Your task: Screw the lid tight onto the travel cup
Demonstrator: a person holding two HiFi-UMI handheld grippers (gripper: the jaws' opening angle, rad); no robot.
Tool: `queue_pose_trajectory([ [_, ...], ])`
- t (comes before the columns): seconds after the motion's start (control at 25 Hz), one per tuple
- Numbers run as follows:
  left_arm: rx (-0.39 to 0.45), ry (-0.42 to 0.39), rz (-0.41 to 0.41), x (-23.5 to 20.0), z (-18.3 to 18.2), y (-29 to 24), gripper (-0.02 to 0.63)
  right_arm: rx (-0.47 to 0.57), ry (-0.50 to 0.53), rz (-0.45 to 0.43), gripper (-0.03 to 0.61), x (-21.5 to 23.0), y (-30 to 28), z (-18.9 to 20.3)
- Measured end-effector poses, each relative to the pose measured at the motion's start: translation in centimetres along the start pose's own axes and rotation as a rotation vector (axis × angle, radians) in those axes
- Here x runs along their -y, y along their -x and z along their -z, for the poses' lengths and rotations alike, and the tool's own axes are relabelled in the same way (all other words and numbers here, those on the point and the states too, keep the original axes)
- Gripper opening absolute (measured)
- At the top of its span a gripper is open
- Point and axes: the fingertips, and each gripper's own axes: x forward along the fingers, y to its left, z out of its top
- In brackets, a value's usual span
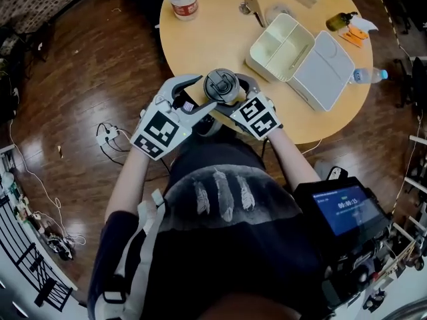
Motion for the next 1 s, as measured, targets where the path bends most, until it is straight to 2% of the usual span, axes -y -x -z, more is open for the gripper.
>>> queue_pose_trajectory([
  [0.12, -0.048, -0.030, 0.054, 0.1, 0.8, -0.8, 0.267, 0.001, 0.000, -0.005, 0.399, 0.0, -0.2, -0.3],
  [0.24, -0.020, -0.012, 0.042, 0.0, 0.8, -1.3, 0.267, -0.001, 0.006, -0.017, 0.399, 0.0, -0.5, -0.6],
  [0.36, 0.015, 0.033, 0.005, 0.2, 0.6, -1.4, 0.265, -0.015, 0.002, -0.011, 0.399, 0.0, -0.1, -0.5],
  [0.56, 0.009, 0.122, -0.120, 0.4, 0.8, -1.4, 0.264, -0.013, 0.006, -0.008, 0.397, -0.1, -0.1, -0.3],
  [0.64, 0.009, 0.133, -0.142, 0.6, 0.9, -1.5, 0.264, -0.013, 0.009, -0.012, 0.398, -0.1, -0.2, -0.1],
  [0.84, 0.040, 0.104, -0.057, 0.5, 0.4, -0.8, 0.267, -0.001, 0.008, -0.005, 0.397, -0.2, 0.0, 0.0],
  [1.0, -0.033, 0.023, 0.045, 0.2, 1.2, -1.0, 0.268, 0.003, 0.005, -0.004, 0.398, -0.1, 0.0, -0.2],
])
